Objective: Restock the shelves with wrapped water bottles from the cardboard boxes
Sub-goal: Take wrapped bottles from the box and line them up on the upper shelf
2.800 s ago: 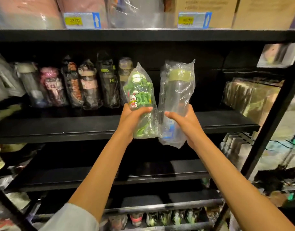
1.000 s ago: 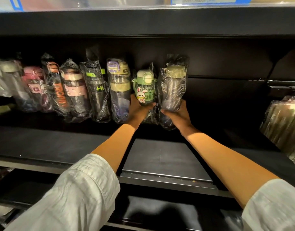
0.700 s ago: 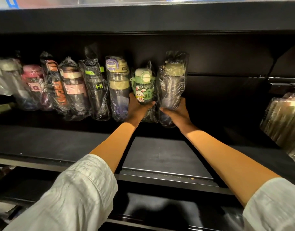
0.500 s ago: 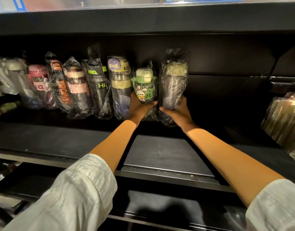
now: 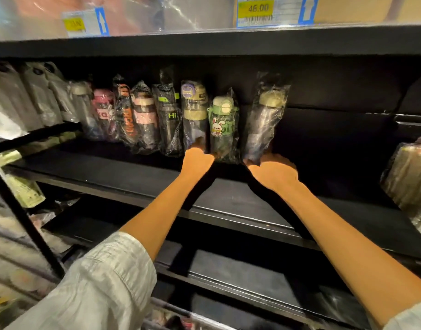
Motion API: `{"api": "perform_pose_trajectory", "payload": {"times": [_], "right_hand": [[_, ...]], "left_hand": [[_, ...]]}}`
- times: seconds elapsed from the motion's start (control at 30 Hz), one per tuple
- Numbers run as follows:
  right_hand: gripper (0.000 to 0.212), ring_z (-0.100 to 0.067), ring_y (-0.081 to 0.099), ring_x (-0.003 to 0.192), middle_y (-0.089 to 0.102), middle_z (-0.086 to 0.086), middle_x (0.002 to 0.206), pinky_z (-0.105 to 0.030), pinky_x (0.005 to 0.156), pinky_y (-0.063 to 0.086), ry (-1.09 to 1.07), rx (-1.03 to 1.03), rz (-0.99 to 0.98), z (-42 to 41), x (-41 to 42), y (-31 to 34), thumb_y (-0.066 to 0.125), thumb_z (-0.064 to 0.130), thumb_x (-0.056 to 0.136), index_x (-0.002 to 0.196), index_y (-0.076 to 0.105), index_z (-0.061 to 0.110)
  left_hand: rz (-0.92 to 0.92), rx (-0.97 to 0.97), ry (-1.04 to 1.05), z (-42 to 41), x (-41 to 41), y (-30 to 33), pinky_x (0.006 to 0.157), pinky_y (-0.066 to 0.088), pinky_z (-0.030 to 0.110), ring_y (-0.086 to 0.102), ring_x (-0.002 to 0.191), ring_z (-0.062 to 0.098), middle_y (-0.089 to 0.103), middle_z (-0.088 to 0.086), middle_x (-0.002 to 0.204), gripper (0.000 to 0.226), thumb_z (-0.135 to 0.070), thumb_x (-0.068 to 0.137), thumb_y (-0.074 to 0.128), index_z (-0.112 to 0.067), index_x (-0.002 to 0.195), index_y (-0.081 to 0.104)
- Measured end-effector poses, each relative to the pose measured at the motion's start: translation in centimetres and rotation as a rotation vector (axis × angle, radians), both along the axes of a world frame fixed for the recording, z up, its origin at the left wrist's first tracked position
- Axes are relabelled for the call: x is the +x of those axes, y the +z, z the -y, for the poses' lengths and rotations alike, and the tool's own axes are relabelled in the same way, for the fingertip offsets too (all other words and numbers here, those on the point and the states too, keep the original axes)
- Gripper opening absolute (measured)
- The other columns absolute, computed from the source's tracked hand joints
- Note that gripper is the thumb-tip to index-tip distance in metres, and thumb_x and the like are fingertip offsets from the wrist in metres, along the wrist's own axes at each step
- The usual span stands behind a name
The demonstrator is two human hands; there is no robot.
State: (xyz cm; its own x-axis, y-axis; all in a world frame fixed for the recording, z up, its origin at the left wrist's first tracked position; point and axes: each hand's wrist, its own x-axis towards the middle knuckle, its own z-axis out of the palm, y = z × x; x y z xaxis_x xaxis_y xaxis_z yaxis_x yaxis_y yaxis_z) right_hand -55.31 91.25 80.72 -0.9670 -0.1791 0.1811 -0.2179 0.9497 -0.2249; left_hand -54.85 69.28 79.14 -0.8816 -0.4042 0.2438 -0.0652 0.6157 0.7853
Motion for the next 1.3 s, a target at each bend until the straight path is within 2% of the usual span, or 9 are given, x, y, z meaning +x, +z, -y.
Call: {"api": "perform_pose_trajectory", "payload": {"times": [0.07, 0.2, 0.27, 0.5, 0.67, 0.93, 1.1, 1.2, 1.3], "right_hand": [[0.062, -0.032, 0.061, 0.091, 0.070, -0.012, 0.113, -0.042, 0.078, 0.050, 0.137, 0.079, -0.072, 0.9, 2.3, -0.3, 0.033, 0.070, 0.102, 0.097, 0.060, 0.015], [0.069, -0.032, 0.063, 0.113, 0.070, -0.007, 0.116, -0.046, 0.083, 0.057, 0.437, 0.090, -0.190, 4.9, 6.5, -1.2, 0.040, 0.069, 0.102, 0.138, 0.058, 0.013], [0.069, -0.029, 0.064, 0.111, 0.070, -0.003, 0.104, -0.045, 0.082, 0.057, 0.582, 0.059, -0.204, 7.7, 8.9, -1.7, 0.043, 0.067, 0.102, 0.142, 0.057, 0.012], [0.062, -0.029, 0.061, 0.123, 0.068, -0.006, 0.127, -0.046, 0.094, 0.055, 0.964, -0.027, -0.167, 19.2, 18.6, -5.4, 0.049, 0.061, 0.103, 0.143, 0.058, 0.014], [0.061, -0.027, 0.059, 0.127, 0.065, -0.004, 0.135, -0.045, 0.097, 0.055, 1.150, 0.018, -0.041, 27.2, 24.8, -11.1, 0.047, 0.064, 0.102, 0.142, 0.058, 0.020], [0.069, -0.027, 0.057, 0.127, 0.062, -0.006, 0.138, -0.041, 0.098, 0.053, 1.267, 0.262, 0.161, 38.5, 31.7, -22.1, 0.041, 0.069, 0.101, 0.145, 0.054, 0.019], [0.060, -0.030, 0.060, 0.120, 0.063, -0.008, 0.130, -0.041, 0.093, 0.051, 1.297, 0.332, 0.344, 43.0, 34.5, -26.6, 0.044, 0.061, 0.104, 0.144, 0.052, 0.016], [0.065, -0.029, 0.058, 0.125, 0.062, -0.007, 0.136, -0.039, 0.100, 0.045, 1.277, 0.317, 0.385, 45.4, 35.6, -29.2, 0.040, 0.065, 0.101, 0.146, 0.053, 0.020], [0.048, -0.029, 0.058, 0.124, 0.061, -0.006, 0.135, -0.041, 0.095, 0.048, 1.244, 0.356, 0.450, 48.8, 35.5, -31.7, 0.049, 0.053, 0.102, 0.138, 0.057, 0.021]], "left_hand": [[0.024, -0.119, 0.037, 0.7, 3.7, -0.2, 0.078, 0.047, 0.039, 0.060, 0.099, 0.032, 0.063, 0.016, 0.112, 0.034, -0.033, 0.099, 0.065, -0.002, 0.109, 0.057], [0.058, -0.341, 0.132, 3.7, 12.0, -0.7, 0.100, 0.049, 0.049, 0.053, 0.128, 0.035, 0.054, 0.015, 0.144, 0.060, -0.049, 0.104, 0.054, -0.010, 0.149, 0.047], [0.102, -0.393, 0.215, 5.9, 16.4, -1.9, 0.099, 0.049, 0.051, 0.053, 0.126, 0.038, 0.053, 0.018, 0.141, 0.057, -0.048, 0.106, 0.051, -0.008, 0.147, 0.048], [0.308, -0.513, 0.506, 14.0, 31.7, -8.1, 0.099, 0.049, 0.050, 0.054, 0.123, 0.040, 0.055, 0.021, 0.137, 0.059, -0.051, 0.106, 0.046, -0.006, 0.144, 0.049], [0.462, -0.486, 0.609, 17.7, 41.0, -13.8, 0.094, 0.049, 0.045, 0.056, 0.118, 0.038, 0.058, 0.019, 0.131, 0.057, -0.051, 0.106, 0.043, -0.009, 0.145, 0.048], [0.740, -0.344, 0.751, 23.3, 52.1, -23.3, 0.103, 0.045, 0.047, 0.054, 0.123, 0.040, 0.055, 0.021, 0.139, 0.054, -0.049, 0.107, 0.039, -0.010, 0.143, 0.050], [0.834, -0.261, 0.815, 26.7, 56.1, -28.4, 0.101, 0.046, 0.044, 0.057, 0.120, 0.037, 0.058, 0.016, 0.137, 0.051, -0.052, 0.103, 0.039, -0.017, 0.136, 0.054], [0.878, -0.172, 0.839, 28.9, 57.1, -30.8, 0.101, 0.047, 0.043, 0.058, 0.120, 0.034, 0.060, 0.013, 0.135, 0.051, -0.052, 0.101, 0.035, -0.019, 0.134, 0.056], [0.892, -0.099, 0.849, 31.6, 56.9, -32.4, 0.099, 0.045, 0.043, 0.058, 0.119, 0.036, 0.058, 0.015, 0.138, 0.048, -0.048, 0.104, 0.041, -0.019, 0.140, 0.051]]}}
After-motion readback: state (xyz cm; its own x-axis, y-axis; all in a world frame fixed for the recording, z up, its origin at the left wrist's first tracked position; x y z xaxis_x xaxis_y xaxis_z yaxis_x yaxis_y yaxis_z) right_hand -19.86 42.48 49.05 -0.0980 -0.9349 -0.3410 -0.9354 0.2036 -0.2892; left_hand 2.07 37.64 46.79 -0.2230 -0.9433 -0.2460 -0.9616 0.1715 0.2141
